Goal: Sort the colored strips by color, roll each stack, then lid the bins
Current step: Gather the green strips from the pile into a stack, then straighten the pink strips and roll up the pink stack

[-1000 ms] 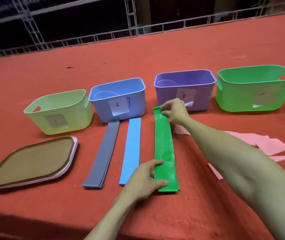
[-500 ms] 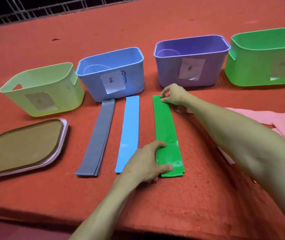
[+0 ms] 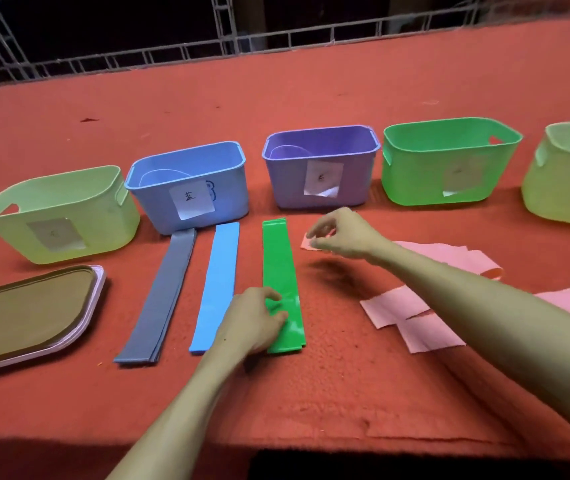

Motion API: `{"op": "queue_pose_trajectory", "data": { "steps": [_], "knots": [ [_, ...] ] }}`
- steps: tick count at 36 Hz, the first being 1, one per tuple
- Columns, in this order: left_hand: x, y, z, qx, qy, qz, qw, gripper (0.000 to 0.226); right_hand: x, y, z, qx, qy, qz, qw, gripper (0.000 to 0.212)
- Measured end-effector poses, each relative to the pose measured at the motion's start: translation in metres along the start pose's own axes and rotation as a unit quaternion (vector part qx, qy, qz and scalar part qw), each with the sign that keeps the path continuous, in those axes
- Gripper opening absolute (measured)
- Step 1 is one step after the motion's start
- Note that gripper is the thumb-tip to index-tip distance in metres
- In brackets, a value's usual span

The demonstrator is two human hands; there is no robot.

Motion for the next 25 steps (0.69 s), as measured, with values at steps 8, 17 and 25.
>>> {"op": "queue_pose_trajectory", "data": {
  "steps": [8, 17, 25],
  "knots": [
    [-0.03, 0.069, 0.003, -0.101, 0.009, -0.046, 0.994, 0.011, 0.047, 0.066, -0.123, -0.073, 0.011, 0.046, 0.996, 0.009],
    [-0.087, 0.126, -0.006, -0.071, -0.03, 0.003, 0.997, 0.022, 0.075, 0.124, -0.212, -0.134, -0.065, 0.036, 0.988, 0.007],
    [-0.111, 0.147, -0.008, 0.008, 0.039, 0.025, 0.999, 0.027, 0.067, 0.127, -0.225, -0.101, -0.03, -0.054, 0.993, 0.016]
  ]
}}
Point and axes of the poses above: each hand's wrist, its own z-axis towards the middle knuckle, its own x-axis out of the back of the hand, y = z × x, the point moved 1 cm from there along z, towards the middle knuckle, and after that the axes turned 15 degrees about -x, right-handed, at the moved point
